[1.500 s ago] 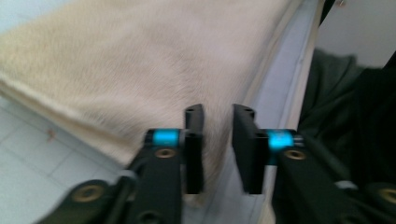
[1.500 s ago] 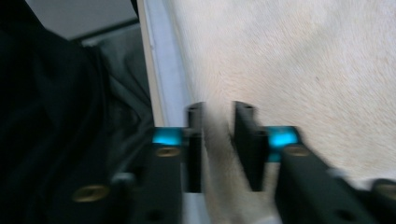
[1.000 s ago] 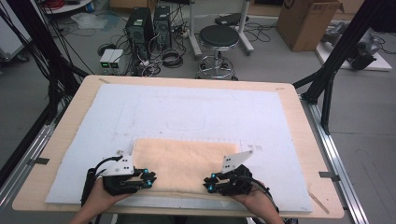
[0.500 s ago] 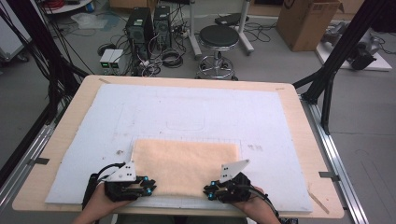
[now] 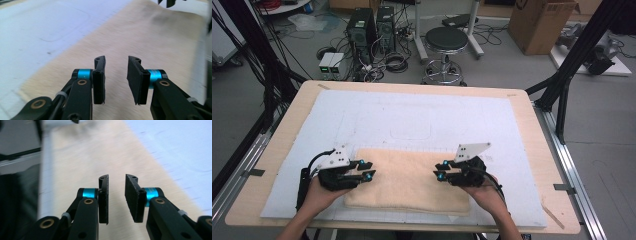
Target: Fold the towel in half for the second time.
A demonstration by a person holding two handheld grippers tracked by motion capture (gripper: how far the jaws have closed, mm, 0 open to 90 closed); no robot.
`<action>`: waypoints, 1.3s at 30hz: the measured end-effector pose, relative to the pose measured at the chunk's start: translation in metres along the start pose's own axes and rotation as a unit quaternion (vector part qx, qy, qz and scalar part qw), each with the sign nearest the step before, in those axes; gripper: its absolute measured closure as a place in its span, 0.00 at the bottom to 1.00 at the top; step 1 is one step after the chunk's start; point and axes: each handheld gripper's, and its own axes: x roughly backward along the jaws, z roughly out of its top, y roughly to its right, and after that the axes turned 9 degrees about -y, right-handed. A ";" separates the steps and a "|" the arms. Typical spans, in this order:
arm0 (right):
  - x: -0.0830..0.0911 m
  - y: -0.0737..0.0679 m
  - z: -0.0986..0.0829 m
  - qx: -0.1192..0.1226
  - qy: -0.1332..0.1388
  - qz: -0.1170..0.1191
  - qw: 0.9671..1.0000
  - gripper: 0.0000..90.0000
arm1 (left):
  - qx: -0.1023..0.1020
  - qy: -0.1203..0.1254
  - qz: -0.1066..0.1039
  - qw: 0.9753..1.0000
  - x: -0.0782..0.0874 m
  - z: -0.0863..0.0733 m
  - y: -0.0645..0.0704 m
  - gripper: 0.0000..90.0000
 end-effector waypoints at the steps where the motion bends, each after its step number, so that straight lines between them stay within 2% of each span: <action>1: -0.001 0.006 0.001 -0.008 0.001 -0.006 1.000 0.80 | 0.007 0.000 0.008 1.000 -0.003 0.000 -0.004 0.73; 3: -0.004 0.018 -0.001 -0.022 0.006 -0.022 0.999 0.78 | 0.010 -0.017 0.032 0.999 -0.010 -0.002 -0.013 0.72; 4: -0.007 0.024 -0.003 -0.033 -0.001 -0.030 0.999 0.77 | 0.017 -0.025 0.038 0.999 -0.013 -0.003 -0.016 0.70; 8: -0.015 0.037 -0.008 -0.051 -0.023 -0.034 0.998 0.73 | 0.038 -0.032 0.035 0.998 -0.019 -0.005 -0.025 0.67; 14: -0.017 0.041 -0.022 -0.058 -0.046 -0.042 0.996 0.71 | 0.044 -0.054 0.039 0.997 -0.023 -0.013 -0.028 0.65; 17: -0.014 0.042 -0.033 -0.063 -0.048 -0.045 0.996 0.70 | 0.051 -0.053 0.036 0.997 -0.023 -0.016 -0.029 0.64; 21: -0.012 0.042 -0.039 -0.063 -0.050 -0.050 0.996 0.68 | 0.048 -0.056 0.039 0.996 -0.023 -0.019 -0.027 0.64; 23: -0.011 0.043 -0.038 -0.066 -0.043 -0.046 0.996 0.64 | 0.045 -0.045 0.047 0.997 -0.019 -0.016 -0.027 0.63; 27: -0.001 0.047 -0.035 -0.079 -0.016 -0.062 0.995 0.58 | 0.074 -0.019 0.058 0.995 -0.008 -0.011 -0.039 0.59; 30: 0.007 0.056 -0.035 -0.101 -0.015 -0.081 0.991 0.51 | 0.111 0.009 0.057 0.992 -0.005 -0.012 -0.054 0.55; 32: 0.010 0.064 -0.037 -0.118 -0.008 -0.077 0.990 0.48 | 0.131 0.009 0.058 0.990 -0.009 -0.014 -0.061 0.53; 34: 0.010 0.070 -0.040 -0.133 -0.008 -0.074 0.988 0.46 | 0.140 -0.003 0.065 0.988 -0.015 -0.017 -0.066 0.50; 36: 0.007 0.076 -0.044 -0.151 -0.013 -0.063 0.986 0.44 | 0.142 -0.015 0.069 0.987 -0.021 -0.019 -0.069 0.50; 39: 0.003 0.078 -0.047 -0.155 -0.032 -0.055 0.986 0.46 | 0.146 -0.026 0.060 0.987 -0.026 -0.021 -0.071 0.49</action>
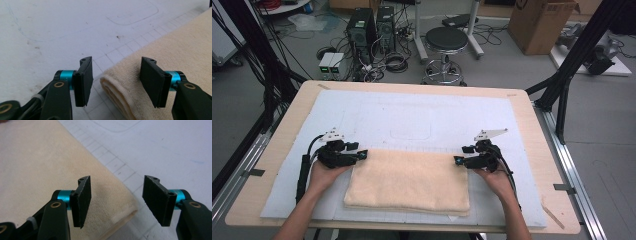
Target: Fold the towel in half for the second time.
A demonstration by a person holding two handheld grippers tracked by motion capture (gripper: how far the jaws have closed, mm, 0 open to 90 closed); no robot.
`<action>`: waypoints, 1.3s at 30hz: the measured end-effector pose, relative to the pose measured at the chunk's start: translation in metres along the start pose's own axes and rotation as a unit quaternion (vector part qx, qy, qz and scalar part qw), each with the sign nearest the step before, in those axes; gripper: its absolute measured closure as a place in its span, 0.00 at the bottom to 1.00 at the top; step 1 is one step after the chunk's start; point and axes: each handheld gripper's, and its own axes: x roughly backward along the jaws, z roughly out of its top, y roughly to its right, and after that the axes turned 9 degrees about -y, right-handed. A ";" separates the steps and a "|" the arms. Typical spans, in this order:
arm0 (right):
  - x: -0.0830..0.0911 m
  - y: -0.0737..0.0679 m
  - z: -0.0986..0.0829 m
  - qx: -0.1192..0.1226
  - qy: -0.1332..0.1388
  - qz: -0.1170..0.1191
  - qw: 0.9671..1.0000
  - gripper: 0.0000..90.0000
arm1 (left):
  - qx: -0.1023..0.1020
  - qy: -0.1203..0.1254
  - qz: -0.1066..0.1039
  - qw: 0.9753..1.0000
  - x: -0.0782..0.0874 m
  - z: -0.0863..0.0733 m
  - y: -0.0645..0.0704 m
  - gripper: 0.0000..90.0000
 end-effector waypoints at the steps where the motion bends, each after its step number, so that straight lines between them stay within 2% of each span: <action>1: -0.001 0.000 0.000 0.001 -0.004 0.002 1.000 0.47 | 0.005 0.000 -0.006 1.000 -0.001 0.000 0.000 0.51; 4: -0.005 0.000 -0.001 -0.002 -0.013 0.010 1.000 0.51 | 0.014 -0.005 -0.020 1.000 -0.001 -0.001 -0.002 0.56; 8: -0.008 0.000 -0.004 -0.010 -0.011 0.019 1.000 0.59 | 0.023 -0.016 -0.024 0.999 -0.003 -0.001 -0.002 0.63; 10: -0.008 0.001 -0.006 -0.010 -0.006 0.023 1.000 0.66 | 0.022 -0.017 -0.020 0.999 -0.003 -0.001 0.000 0.66; 13: -0.007 0.000 -0.008 -0.004 -0.006 0.030 1.000 0.80 | 0.009 -0.022 -0.013 1.000 -0.003 -0.001 0.003 0.74; 16: -0.006 -0.001 -0.007 0.006 -0.006 0.031 0.999 0.85 | 0.003 -0.020 -0.005 1.000 -0.001 -0.001 0.006 0.82; 20: -0.001 -0.004 -0.004 0.015 0.005 0.019 1.000 0.88 | -0.006 -0.008 0.007 1.000 0.003 0.001 0.009 0.86; 24: 0.005 -0.009 0.007 0.026 0.008 -0.004 1.000 0.89 | 0.005 0.015 0.024 1.000 0.005 0.004 0.007 0.87; 26: 0.007 -0.009 0.015 0.033 0.011 -0.017 0.999 0.89 | 0.001 0.010 0.031 0.999 0.004 0.009 0.006 0.87; 28: 0.008 -0.006 0.022 0.030 0.011 -0.025 0.999 0.89 | 0.001 0.021 0.042 0.999 0.005 0.015 0.005 0.87; 31: 0.006 -0.001 0.031 0.027 0.020 -0.036 0.999 0.89 | 0.002 0.018 0.053 0.998 0.002 0.026 -0.001 0.87; 32: 0.005 0.002 0.035 0.016 0.022 -0.038 0.999 0.89 | 0.005 0.018 0.056 0.998 0.001 0.028 -0.003 0.87; 33: 0.004 0.004 0.037 0.016 0.024 -0.041 0.999 0.89 | 0.007 0.015 0.060 0.998 -0.001 0.032 -0.005 0.87; 35: 0.001 0.006 0.044 0.017 0.024 -0.053 0.998 0.89 | 0.013 0.025 0.070 0.997 -0.003 0.036 -0.009 0.87; 38: -0.004 0.015 0.051 0.005 0.027 -0.058 0.998 0.89 | 0.028 0.029 0.066 0.997 -0.009 0.044 -0.018 0.87; 39: -0.006 0.017 0.053 0.000 0.028 -0.060 0.998 0.89 | 0.029 0.031 0.071 0.997 -0.010 0.046 -0.021 0.87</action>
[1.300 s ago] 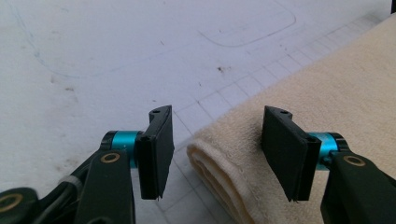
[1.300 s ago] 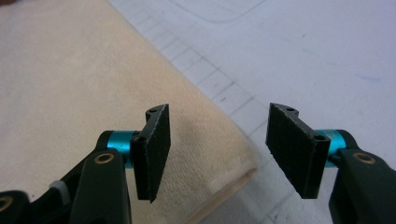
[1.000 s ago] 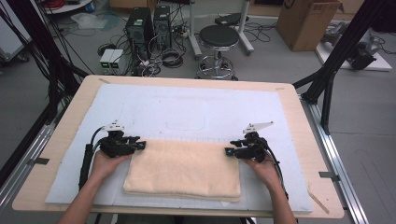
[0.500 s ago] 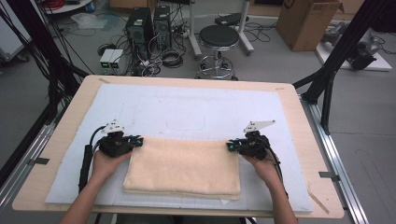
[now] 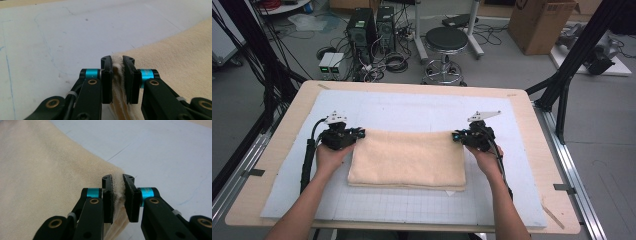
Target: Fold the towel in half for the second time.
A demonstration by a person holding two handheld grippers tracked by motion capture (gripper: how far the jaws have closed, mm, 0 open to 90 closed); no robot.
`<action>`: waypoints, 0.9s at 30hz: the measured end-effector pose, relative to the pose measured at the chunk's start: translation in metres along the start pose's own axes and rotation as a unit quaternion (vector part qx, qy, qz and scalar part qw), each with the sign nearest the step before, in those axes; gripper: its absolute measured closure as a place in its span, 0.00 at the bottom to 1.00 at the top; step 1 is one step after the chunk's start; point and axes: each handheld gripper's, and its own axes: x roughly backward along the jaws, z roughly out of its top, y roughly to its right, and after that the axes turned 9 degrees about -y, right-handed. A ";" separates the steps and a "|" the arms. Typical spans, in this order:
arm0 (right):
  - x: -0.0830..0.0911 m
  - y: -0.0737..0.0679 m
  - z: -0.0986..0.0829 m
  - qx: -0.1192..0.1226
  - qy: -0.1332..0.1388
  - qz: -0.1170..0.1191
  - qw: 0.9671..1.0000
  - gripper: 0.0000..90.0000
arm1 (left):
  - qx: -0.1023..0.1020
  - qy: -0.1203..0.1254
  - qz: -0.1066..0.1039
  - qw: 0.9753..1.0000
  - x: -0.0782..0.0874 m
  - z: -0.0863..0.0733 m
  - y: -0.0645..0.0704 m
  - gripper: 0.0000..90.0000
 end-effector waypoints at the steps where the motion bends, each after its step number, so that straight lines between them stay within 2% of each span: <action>1: -0.002 0.002 0.002 -0.002 0.000 -0.003 1.000 0.89 | 0.006 0.004 0.003 1.000 -0.003 0.001 -0.001 0.87; 3: -0.006 0.005 0.005 -0.004 -0.003 -0.006 1.000 0.89 | 0.012 0.007 0.010 1.000 -0.009 0.001 -0.003 0.87; 5: -0.010 0.008 0.008 -0.003 -0.001 -0.013 1.000 0.88 | 0.024 0.003 0.008 1.000 -0.015 -0.001 -0.007 0.87; 7: -0.015 0.012 0.007 -0.015 -0.004 -0.010 1.000 0.88 | 0.026 0.002 0.007 1.000 -0.020 -0.003 -0.008 0.87; 12: -0.026 0.019 0.002 -0.028 -0.018 -0.006 0.999 0.87 | 0.026 -0.001 0.006 1.000 -0.027 -0.005 -0.011 0.84; 16: -0.026 0.019 0.001 -0.032 -0.017 -0.002 0.999 0.83 | 0.028 0.003 0.008 1.000 -0.023 -0.004 -0.010 0.77; 19: -0.022 0.018 0.002 -0.036 -0.006 0.000 0.999 0.77 | 0.029 0.012 0.008 0.999 -0.020 -0.002 -0.006 0.73; 25: -0.013 0.016 0.001 -0.044 0.010 0.005 0.999 0.67 | 0.022 0.012 0.001 1.000 -0.013 0.000 -0.002 0.68; 27: -0.010 0.016 0.001 -0.047 0.014 0.006 0.999 0.65 | 0.013 0.010 0.001 1.000 -0.009 0.001 -0.001 0.66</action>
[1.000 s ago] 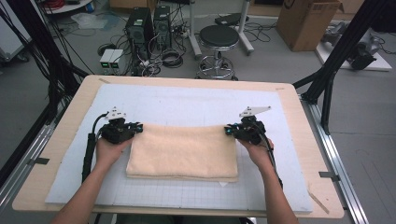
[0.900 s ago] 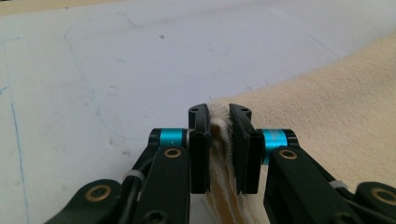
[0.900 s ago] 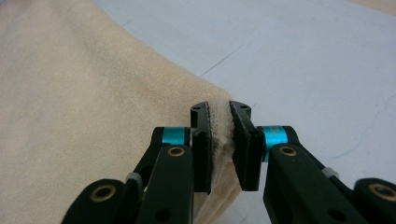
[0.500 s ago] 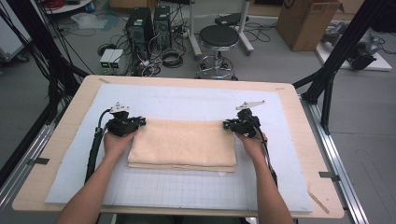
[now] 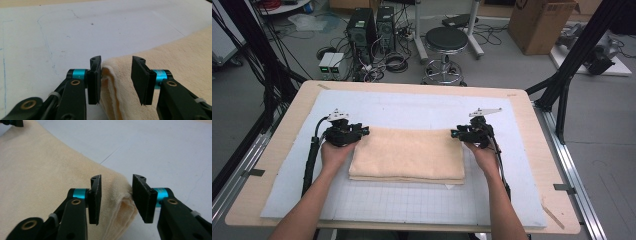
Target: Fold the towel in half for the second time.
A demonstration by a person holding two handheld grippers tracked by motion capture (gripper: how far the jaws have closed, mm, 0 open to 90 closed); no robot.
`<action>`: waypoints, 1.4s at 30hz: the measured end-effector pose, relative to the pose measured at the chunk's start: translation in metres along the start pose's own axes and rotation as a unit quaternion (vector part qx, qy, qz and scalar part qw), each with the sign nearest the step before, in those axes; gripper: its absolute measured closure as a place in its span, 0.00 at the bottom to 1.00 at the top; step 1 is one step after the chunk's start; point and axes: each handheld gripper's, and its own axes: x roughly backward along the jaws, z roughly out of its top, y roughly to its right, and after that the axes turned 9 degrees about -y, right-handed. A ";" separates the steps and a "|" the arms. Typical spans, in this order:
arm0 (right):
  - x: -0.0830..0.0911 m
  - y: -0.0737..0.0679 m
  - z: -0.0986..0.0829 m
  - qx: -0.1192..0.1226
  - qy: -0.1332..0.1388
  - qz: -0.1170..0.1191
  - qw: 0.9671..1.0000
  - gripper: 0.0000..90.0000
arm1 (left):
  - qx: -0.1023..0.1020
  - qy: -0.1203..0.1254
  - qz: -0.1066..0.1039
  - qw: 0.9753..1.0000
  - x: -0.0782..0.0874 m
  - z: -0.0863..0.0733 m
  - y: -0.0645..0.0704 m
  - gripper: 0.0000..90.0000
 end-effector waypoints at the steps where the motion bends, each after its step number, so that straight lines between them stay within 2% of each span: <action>1: 0.002 0.000 0.000 -0.002 0.004 0.002 1.000 0.63 | -0.003 0.002 -0.003 1.000 0.002 0.001 0.001 0.65; 6: 0.010 -0.003 0.001 -0.007 0.021 0.005 1.000 0.54 | -0.015 0.007 -0.011 1.000 0.012 0.003 0.005 0.62; 13: 0.019 -0.009 0.002 -0.001 0.035 0.003 0.999 0.42 | -0.030 0.007 -0.019 0.999 0.021 0.004 0.011 0.59; 20: 0.023 -0.013 0.003 -0.002 0.055 0.008 0.998 0.33 | -0.030 0.008 -0.025 0.999 0.023 0.004 0.013 0.54; 25: 0.025 -0.014 0.003 -0.001 0.059 0.006 0.998 0.28 | -0.032 0.009 -0.026 0.999 0.024 0.004 0.015 0.53; 42: 0.024 -0.024 0.004 0.005 0.047 -0.011 0.999 0.16 | -0.053 0.009 -0.044 0.998 0.033 0.004 0.022 0.47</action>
